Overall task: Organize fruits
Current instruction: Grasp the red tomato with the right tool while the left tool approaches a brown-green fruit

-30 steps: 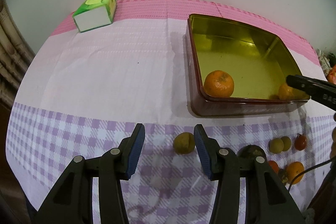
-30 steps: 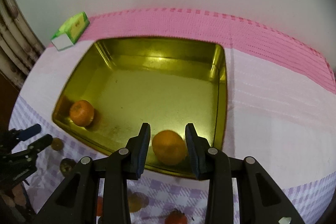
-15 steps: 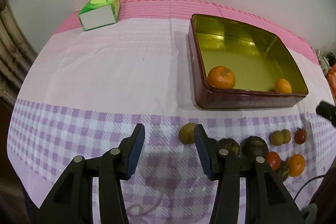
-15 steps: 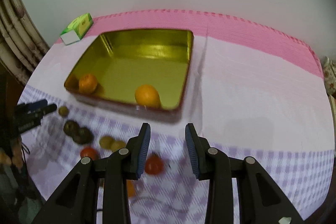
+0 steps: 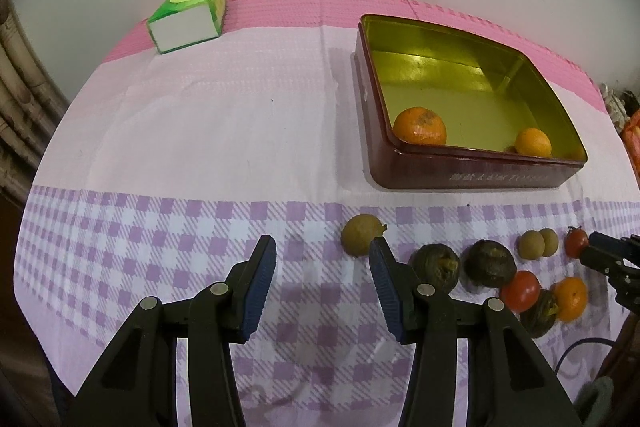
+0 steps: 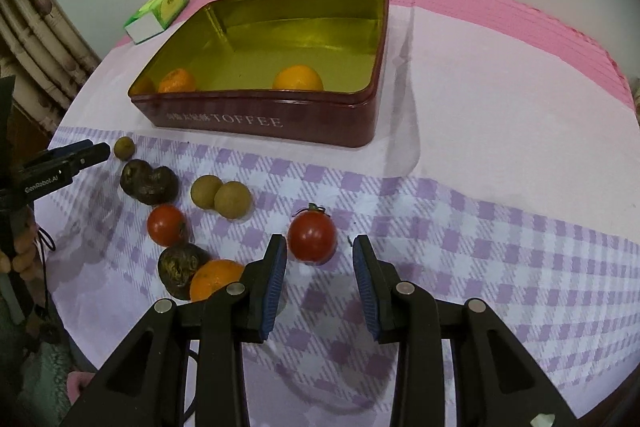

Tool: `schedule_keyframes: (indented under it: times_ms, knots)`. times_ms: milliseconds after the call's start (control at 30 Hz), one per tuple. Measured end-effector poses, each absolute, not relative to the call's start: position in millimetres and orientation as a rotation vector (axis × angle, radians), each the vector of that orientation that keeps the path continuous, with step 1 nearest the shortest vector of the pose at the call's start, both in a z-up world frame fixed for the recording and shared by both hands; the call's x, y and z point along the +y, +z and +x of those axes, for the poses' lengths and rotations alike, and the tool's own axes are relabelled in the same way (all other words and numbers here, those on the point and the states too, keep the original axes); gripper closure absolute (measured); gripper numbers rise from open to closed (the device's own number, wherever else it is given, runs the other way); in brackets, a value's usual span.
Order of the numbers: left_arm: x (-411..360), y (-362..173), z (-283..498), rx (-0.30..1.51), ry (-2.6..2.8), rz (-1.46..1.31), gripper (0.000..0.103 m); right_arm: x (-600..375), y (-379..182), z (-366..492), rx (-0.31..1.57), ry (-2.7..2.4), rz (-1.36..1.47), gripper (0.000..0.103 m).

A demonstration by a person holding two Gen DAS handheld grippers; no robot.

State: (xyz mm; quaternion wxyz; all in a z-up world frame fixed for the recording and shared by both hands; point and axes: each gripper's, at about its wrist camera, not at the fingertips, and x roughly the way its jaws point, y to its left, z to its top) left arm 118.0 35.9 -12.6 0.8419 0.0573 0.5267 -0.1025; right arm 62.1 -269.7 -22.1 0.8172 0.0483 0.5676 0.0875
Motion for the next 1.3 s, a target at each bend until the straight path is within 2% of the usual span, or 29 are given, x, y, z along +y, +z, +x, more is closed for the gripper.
schedule_keyframes:
  times_ms: [567,867,1300]
  knots:
    - [29.0,-28.0,125.3,1.143,-0.267,0.118,0.053,-256.0,-34.5,72.9,1.212,0.192,0.085,0.077]
    - [15.8,-34.4,129.5,1.145,-0.304,0.143,0.054,-254.0,-36.5,75.5,1.209,0.194,0.083,0.077]
    - [14.2,-38.6,130.6,1.140,-0.321,0.144,0.078,-255.3,-36.1,74.2,1.208,0.193,0.090,0.077]
